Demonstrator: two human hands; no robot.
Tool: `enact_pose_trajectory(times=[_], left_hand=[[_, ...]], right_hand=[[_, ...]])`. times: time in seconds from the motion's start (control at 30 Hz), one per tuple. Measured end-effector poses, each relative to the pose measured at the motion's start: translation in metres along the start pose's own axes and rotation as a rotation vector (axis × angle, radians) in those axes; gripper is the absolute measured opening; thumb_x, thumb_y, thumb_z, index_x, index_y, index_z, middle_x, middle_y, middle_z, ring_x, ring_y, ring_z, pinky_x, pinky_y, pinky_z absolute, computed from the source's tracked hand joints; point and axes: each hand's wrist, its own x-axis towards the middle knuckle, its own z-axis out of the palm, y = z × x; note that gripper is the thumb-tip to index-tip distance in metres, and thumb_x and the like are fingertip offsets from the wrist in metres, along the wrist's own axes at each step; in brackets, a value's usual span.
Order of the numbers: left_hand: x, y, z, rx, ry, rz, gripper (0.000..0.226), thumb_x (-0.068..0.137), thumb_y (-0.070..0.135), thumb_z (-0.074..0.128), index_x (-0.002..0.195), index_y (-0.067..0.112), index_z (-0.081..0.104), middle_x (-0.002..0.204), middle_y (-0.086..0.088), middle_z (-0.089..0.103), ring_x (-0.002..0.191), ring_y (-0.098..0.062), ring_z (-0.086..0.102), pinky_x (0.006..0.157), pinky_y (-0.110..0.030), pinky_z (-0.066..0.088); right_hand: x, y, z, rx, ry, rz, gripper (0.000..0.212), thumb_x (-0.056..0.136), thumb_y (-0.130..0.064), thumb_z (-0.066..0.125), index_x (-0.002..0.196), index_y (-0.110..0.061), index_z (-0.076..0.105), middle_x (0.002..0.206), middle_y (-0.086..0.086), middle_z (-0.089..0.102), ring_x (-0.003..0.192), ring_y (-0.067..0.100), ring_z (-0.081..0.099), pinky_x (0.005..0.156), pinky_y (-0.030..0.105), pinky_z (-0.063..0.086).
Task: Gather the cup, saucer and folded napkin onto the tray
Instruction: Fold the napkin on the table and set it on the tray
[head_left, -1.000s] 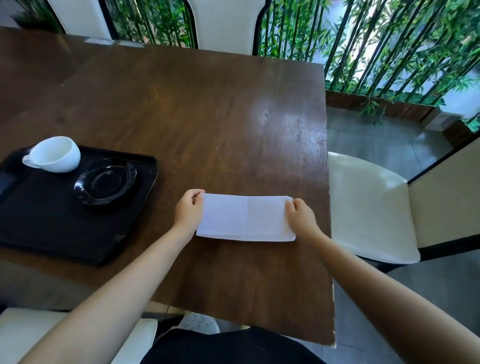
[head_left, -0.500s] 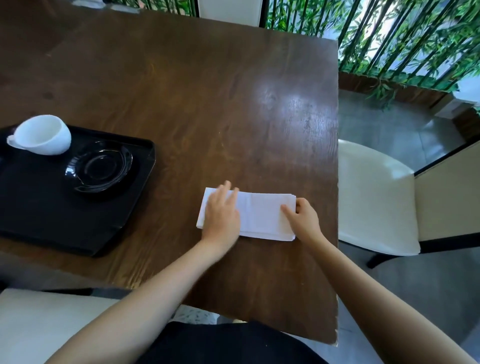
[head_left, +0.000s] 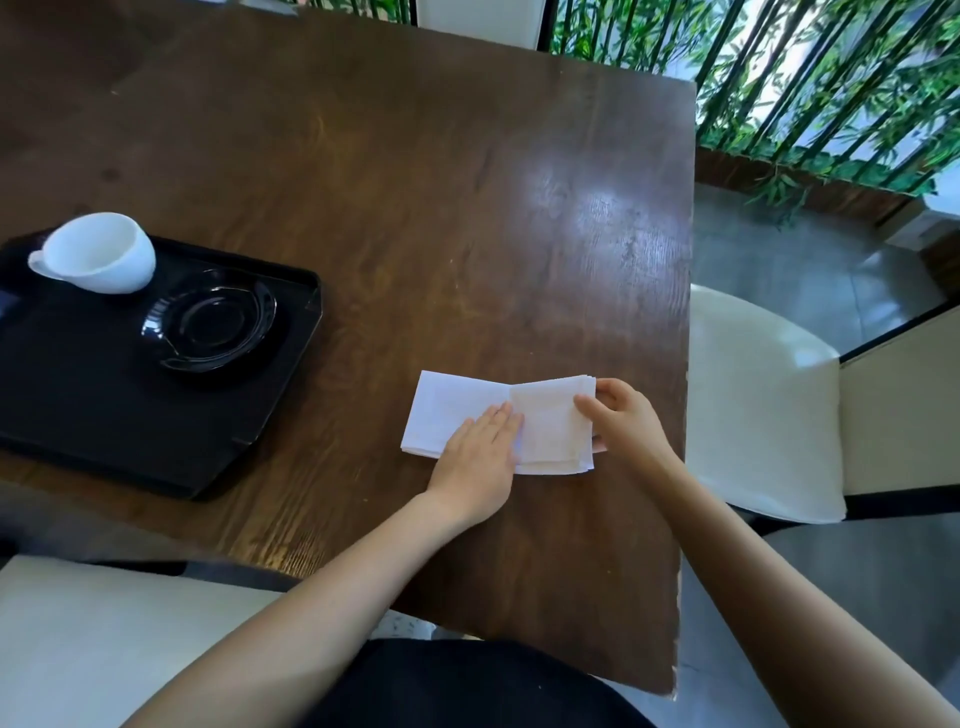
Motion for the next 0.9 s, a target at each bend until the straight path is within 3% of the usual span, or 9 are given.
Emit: enact_pose_trajectory(times=[0.2, 0.33, 0.5, 0.63, 0.73, 0.9], left_hand=[[0.011, -0.002, -0.008, 0.051, 0.114, -0.027, 0.051, 0.095, 0.005, 0.034, 0.145, 0.012, 0.023, 0.154, -0.006, 0.027, 0.137, -0.024, 0.024, 0.108, -0.037, 0.025], [0.014, -0.007, -0.003, 0.092, 0.162, -0.017, 0.048, 0.095, 0.009, 0.04, 0.142, 0.015, 0.03, 0.151, -0.003, 0.032, 0.135, -0.022, 0.029, 0.106, -0.036, 0.028], [0.017, -0.008, -0.002, 0.15, 0.138, 0.001, 0.05, 0.093, 0.016, 0.043, 0.141, 0.017, 0.029, 0.151, -0.001, 0.031, 0.131, -0.023, 0.032, 0.103, -0.037, 0.031], [0.017, -0.008, -0.005, 0.152, 0.131, 0.012, 0.052, 0.091, 0.019, 0.048, 0.139, 0.018, 0.03, 0.148, -0.001, 0.034, 0.128, -0.023, 0.034, 0.102, -0.037, 0.032], [0.017, -0.007, -0.014, 0.0, 0.11, 0.013, 0.051, 0.088, 0.017, 0.051, 0.136, 0.018, 0.034, 0.141, -0.005, 0.043, 0.122, -0.025, 0.039, 0.098, -0.039, 0.034], [0.015, -0.003, -0.043, -0.626, 0.12, -0.237, 0.033, 0.098, 0.025, 0.037, 0.128, 0.019, 0.049, 0.13, -0.005, 0.056, 0.115, -0.021, 0.053, 0.093, -0.03, 0.045]], right_hand=[[0.0, -0.013, -0.001, -0.024, -0.03, -0.051, 0.024, 0.09, -0.018, 0.054, 0.112, -0.008, 0.057, 0.101, 0.006, 0.064, 0.086, 0.021, 0.066, 0.057, 0.025, 0.054], [-0.004, -0.012, 0.003, -0.066, -0.009, -0.096, 0.02, 0.091, -0.018, 0.053, 0.109, -0.01, 0.057, 0.097, 0.005, 0.064, 0.078, 0.016, 0.064, 0.051, 0.018, 0.052], [-0.005, -0.016, 0.005, -0.022, -0.027, -0.083, 0.025, 0.09, -0.018, 0.054, 0.112, -0.008, 0.056, 0.098, 0.005, 0.065, 0.081, 0.019, 0.066, 0.056, 0.024, 0.055], [-0.005, -0.021, 0.006, 0.005, -0.042, -0.092, 0.022, 0.089, -0.018, 0.055, 0.109, -0.01, 0.057, 0.09, 0.0, 0.065, 0.075, 0.011, 0.066, 0.054, 0.021, 0.055], [-0.005, -0.028, 0.009, 0.103, -0.061, -0.058, 0.017, 0.087, -0.016, 0.056, 0.103, -0.012, 0.059, 0.081, -0.006, 0.066, 0.064, 0.006, 0.068, 0.048, 0.019, 0.054], [-0.004, -0.046, 0.018, 0.232, -0.165, -0.056, 0.006, 0.088, -0.016, 0.055, 0.085, -0.017, 0.06, 0.063, -0.004, 0.072, 0.06, 0.01, 0.071, 0.047, 0.021, 0.054]])
